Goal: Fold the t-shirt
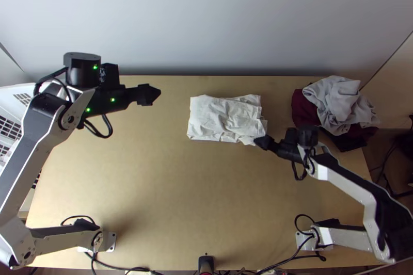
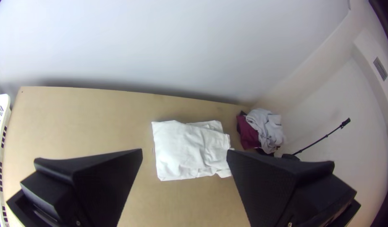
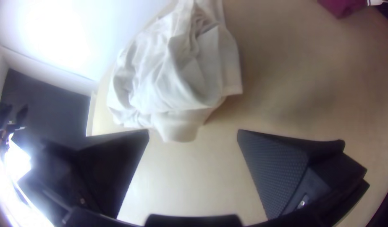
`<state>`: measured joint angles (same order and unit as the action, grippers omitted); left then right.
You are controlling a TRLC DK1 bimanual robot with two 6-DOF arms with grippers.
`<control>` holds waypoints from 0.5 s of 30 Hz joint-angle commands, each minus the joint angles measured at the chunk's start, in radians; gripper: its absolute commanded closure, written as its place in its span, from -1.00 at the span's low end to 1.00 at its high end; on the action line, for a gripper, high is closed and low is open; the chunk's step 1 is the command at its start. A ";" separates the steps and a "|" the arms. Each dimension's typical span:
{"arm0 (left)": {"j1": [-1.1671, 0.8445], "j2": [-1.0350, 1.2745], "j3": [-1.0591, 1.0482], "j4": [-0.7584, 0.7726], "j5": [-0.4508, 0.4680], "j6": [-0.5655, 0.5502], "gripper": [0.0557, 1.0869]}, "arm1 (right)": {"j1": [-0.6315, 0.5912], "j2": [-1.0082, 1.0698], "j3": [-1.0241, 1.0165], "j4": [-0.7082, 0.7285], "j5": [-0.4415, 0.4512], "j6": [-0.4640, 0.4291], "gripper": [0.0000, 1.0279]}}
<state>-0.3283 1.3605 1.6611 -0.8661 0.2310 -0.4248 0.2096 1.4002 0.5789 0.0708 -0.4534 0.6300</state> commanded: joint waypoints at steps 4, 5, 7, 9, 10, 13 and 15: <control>0.110 -0.152 -0.158 0.007 -0.010 0.023 -0.90 | 0.016 0.227 0.156 0.101 -0.002 0.037 -0.90; 0.123 -0.166 -0.175 0.009 -0.010 0.023 -0.90 | 0.016 0.235 0.170 0.101 -0.002 0.039 -0.90; 0.146 -0.192 -0.204 0.012 -0.010 0.024 -0.90 | 0.016 0.252 0.188 0.103 -0.002 0.039 -0.90; 0.160 -0.215 -0.228 0.018 -0.010 0.026 -0.90 | 0.017 0.272 0.207 0.103 -0.002 0.040 -0.90; 0.166 -0.225 -0.241 0.024 -0.010 0.024 -0.90 | 0.017 0.284 0.217 0.101 -0.002 0.042 -0.90; 0.181 -0.251 -0.271 0.035 -0.010 0.026 -0.90 | 0.030 0.319 0.253 0.103 -0.002 0.042 -0.91; 0.198 -0.261 -0.282 0.036 -0.010 0.029 -0.90 | 0.040 0.349 0.282 0.103 -0.004 0.042 -0.91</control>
<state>-0.1825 1.1595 1.4460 -0.8459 0.2230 -0.4015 0.2291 1.6623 0.7784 0.1654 -0.4568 0.6693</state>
